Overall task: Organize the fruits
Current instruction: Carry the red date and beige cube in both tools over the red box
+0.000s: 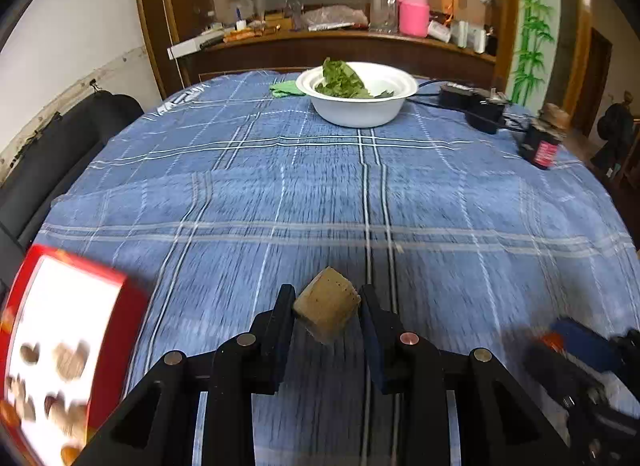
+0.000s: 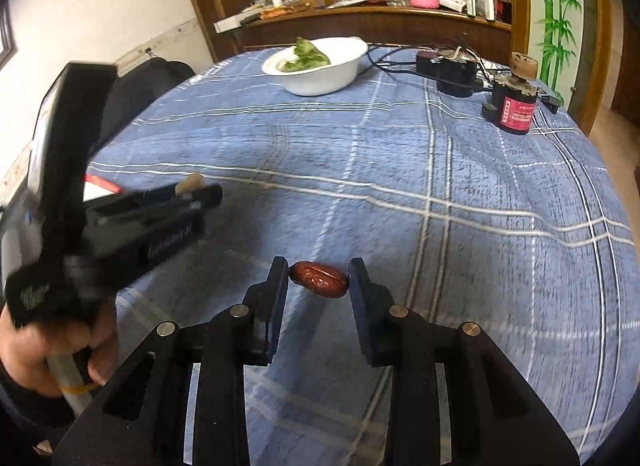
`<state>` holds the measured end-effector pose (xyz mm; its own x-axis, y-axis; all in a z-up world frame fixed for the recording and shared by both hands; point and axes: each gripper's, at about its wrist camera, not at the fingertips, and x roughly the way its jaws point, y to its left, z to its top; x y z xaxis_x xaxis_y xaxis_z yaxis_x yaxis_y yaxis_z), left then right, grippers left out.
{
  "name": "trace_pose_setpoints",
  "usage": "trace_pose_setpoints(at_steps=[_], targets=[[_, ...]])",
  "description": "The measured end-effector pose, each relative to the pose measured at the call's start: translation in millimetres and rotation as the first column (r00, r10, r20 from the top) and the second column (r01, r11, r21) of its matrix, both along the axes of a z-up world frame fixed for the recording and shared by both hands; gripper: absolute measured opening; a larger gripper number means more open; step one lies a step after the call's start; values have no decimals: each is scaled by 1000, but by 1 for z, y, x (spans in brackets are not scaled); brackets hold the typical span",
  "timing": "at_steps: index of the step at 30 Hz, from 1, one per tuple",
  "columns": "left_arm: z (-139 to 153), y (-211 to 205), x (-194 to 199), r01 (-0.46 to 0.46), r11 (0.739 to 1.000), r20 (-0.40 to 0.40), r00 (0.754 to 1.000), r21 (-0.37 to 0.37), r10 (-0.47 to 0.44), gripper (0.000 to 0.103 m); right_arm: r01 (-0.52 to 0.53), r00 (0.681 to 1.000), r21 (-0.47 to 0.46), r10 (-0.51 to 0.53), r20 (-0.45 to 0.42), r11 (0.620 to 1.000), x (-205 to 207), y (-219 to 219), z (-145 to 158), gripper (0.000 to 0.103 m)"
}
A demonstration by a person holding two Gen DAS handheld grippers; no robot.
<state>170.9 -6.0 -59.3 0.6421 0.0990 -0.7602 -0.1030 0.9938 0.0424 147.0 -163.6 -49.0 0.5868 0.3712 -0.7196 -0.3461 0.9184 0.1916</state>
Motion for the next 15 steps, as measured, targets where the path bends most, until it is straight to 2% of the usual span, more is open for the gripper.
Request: trace_pose_setpoints(at_steps=[4,15], targets=[[9,-7,-44,25,1000,23,999,-9,-24,31,-4,1000,17,4,16,1000,-25,7,5,29],[19,-4,-121,57,998,50,997,-39,-55,31,17,999,44,-19,43,999,-75,17,15,29]])
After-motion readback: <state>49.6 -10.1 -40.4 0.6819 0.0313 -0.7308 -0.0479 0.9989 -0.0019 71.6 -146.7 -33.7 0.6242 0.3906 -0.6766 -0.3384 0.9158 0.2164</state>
